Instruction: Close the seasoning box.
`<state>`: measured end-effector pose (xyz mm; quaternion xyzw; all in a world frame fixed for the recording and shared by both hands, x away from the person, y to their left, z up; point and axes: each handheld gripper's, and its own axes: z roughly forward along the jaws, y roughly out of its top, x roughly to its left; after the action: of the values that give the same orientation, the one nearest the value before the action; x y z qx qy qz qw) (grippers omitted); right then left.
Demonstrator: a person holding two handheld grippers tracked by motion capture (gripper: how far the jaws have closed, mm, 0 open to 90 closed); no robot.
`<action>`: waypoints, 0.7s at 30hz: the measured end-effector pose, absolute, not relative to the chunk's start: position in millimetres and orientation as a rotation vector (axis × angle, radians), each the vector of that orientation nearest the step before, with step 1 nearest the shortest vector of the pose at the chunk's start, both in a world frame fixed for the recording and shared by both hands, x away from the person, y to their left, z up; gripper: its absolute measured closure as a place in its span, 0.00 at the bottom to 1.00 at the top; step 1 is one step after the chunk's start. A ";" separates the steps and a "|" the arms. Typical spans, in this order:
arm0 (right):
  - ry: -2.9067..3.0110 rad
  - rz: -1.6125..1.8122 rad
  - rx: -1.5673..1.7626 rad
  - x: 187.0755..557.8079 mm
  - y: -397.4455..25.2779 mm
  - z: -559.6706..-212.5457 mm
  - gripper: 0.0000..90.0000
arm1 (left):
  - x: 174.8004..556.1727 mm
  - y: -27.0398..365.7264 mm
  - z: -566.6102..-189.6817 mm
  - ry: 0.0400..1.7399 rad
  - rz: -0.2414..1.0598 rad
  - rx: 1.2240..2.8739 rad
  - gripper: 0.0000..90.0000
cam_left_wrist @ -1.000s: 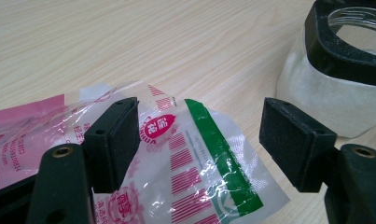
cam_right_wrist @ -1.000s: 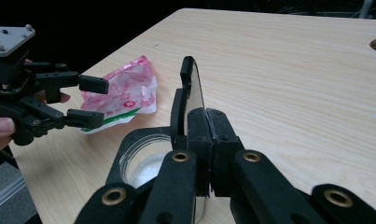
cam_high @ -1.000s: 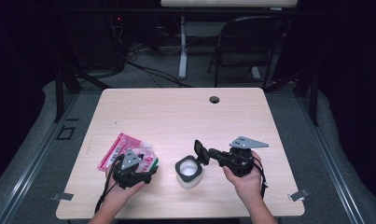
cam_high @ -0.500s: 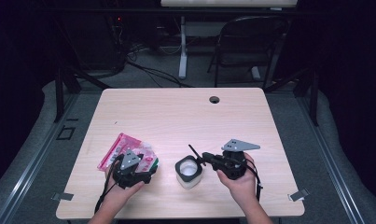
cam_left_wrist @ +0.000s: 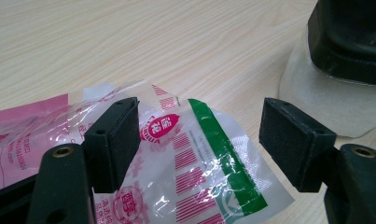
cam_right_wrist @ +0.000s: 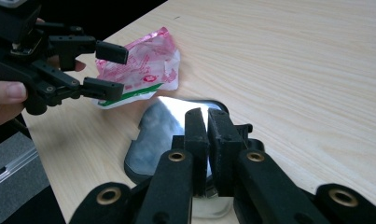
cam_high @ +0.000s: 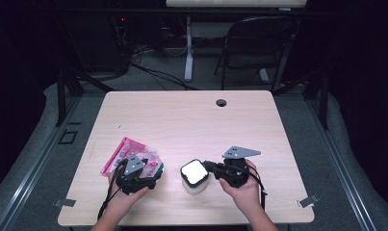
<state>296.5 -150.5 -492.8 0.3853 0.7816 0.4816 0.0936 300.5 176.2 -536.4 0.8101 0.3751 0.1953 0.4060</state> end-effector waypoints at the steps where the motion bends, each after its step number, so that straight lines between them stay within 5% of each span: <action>1: 2.326 1.425 1.137 296.4 -149.8 -492.9 0.96 | 300.6 176.3 -536.4 0.944 0.496 2.044 0.32; 21: 2.335 1.427 1.136 296.2 -148.3 -494.2 0.92 | 300.9 176.6 -536.9 0.947 0.498 2.052 0.32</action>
<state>296.2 -148.3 -494.2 0.3820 0.7849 0.4797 0.0892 300.9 176.6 -536.9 0.8118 0.3747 0.1970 0.4021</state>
